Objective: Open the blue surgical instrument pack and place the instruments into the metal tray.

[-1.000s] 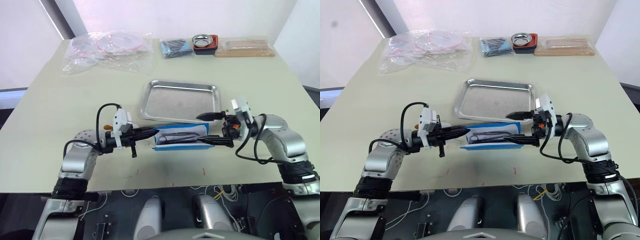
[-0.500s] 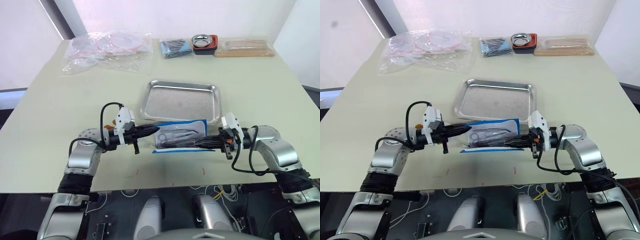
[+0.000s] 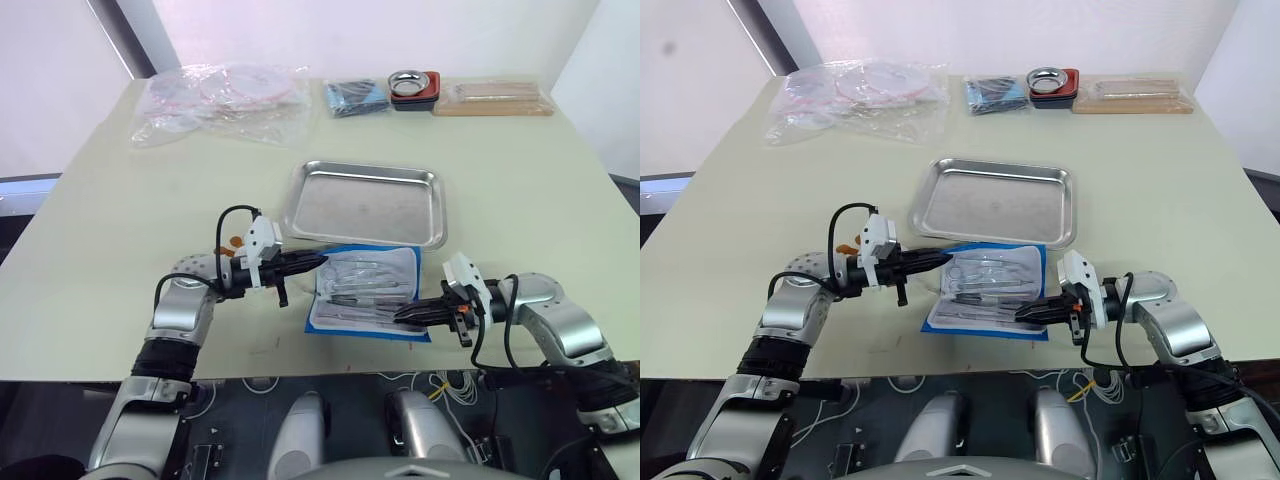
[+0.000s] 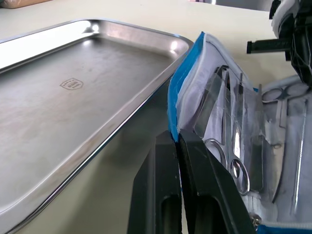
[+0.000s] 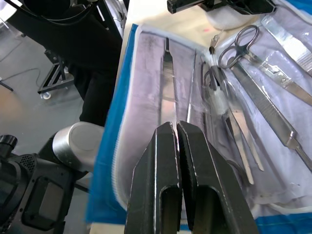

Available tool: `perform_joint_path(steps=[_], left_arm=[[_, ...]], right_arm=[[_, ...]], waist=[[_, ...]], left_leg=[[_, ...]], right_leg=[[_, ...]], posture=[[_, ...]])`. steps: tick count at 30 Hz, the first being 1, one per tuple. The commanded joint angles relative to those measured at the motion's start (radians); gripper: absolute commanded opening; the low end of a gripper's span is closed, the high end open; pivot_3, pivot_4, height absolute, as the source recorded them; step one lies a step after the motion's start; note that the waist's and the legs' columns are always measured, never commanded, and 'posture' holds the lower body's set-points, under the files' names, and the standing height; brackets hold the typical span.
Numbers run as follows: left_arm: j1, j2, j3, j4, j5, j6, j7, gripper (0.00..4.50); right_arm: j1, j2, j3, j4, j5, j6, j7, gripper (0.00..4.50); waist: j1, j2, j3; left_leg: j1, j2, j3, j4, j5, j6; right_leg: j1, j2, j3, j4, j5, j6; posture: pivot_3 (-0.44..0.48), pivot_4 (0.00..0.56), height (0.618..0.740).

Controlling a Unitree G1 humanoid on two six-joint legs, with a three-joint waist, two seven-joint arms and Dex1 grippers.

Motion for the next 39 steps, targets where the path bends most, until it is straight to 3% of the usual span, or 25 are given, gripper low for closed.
perform_joint_path(steps=[1,12,33,35,36,37,38,39], left_arm=[[0.003,0.002,-0.052,0.052,0.059,-0.018,-0.016,0.00],[-0.014,0.017,-0.070,0.111,0.126,0.012,0.035,0.00],[0.023,0.005,-0.018,0.072,0.070,0.073,0.059,0.00],[0.027,0.003,-0.013,0.061,0.056,0.092,0.060,0.82],[0.029,0.003,-0.012,0.056,0.053,0.098,0.058,0.91],[0.029,0.004,-0.012,0.054,0.057,0.095,0.064,1.47],[0.029,0.003,-0.010,0.054,0.063,0.088,0.072,1.59],[0.031,0.004,-0.010,0.050,0.064,0.089,0.074,2.09]], right_arm=[[0.049,-0.026,0.005,-0.043,0.000,-0.009,0.004,0.13],[0.112,-0.042,0.041,-0.016,-0.073,-0.114,0.008,0.13],[0.125,-0.038,0.048,-0.012,-0.070,-0.118,-0.008,0.13],[0.124,-0.042,0.048,-0.017,-0.062,-0.105,-0.001,0.88],[0.124,-0.042,0.048,-0.017,-0.062,-0.104,-0.001,0.98],[0.124,-0.040,0.046,-0.015,-0.066,-0.114,-0.004,1.53],[0.125,-0.038,0.045,-0.011,-0.074,-0.132,-0.007,1.65],[0.126,-0.035,0.044,-0.007,-0.081,-0.147,-0.013,2.17]], waist=[[0.001,0.000,0.000],[-0.004,0.002,-0.003],[-0.006,0.003,-0.004],[-0.006,0.003,-0.004],[-0.006,0.003,-0.004],[-0.006,0.003,-0.004],[-0.006,0.003,-0.004],[-0.006,0.003,-0.004]], left_leg=[[0.000,0.000,0.000,0.000,0.000,0.000],[0.004,0.000,0.000,0.000,0.000,0.000],[0.014,0.001,0.001,-0.001,0.000,0.000],[0.014,0.001,0.001,-0.001,0.000,0.000],[0.014,0.001,0.001,-0.001,0.000,0.000],[0.014,0.001,0.001,-0.001,0.000,0.000],[0.014,0.001,0.001,-0.001,0.000,0.000],[0.014,0.001,0.001,-0.001,0.000,0.000]], right_leg=[[0.000,0.000,0.000,0.000,0.000,0.000],[0.002,0.001,0.000,0.001,0.000,0.000],[0.011,0.001,0.001,0.001,0.000,0.000],[0.011,0.001,0.001,0.001,0.000,0.000],[0.011,0.001,0.001,0.001,0.000,0.000],[0.011,0.001,0.001,0.001,0.000,0.000],[0.011,0.001,0.001,0.001,-0.001,0.000],[0.011,0.001,0.001,0.001,-0.001,0.000]], posture=[[0.000,0.150,0.740],[0.000,0.150,0.740],[0.000,0.150,0.740],[0.000,0.150,0.740],[0.000,0.150,0.740],[0.000,0.150,0.740],[0.000,0.150,0.740],[0.000,0.150,0.740]])
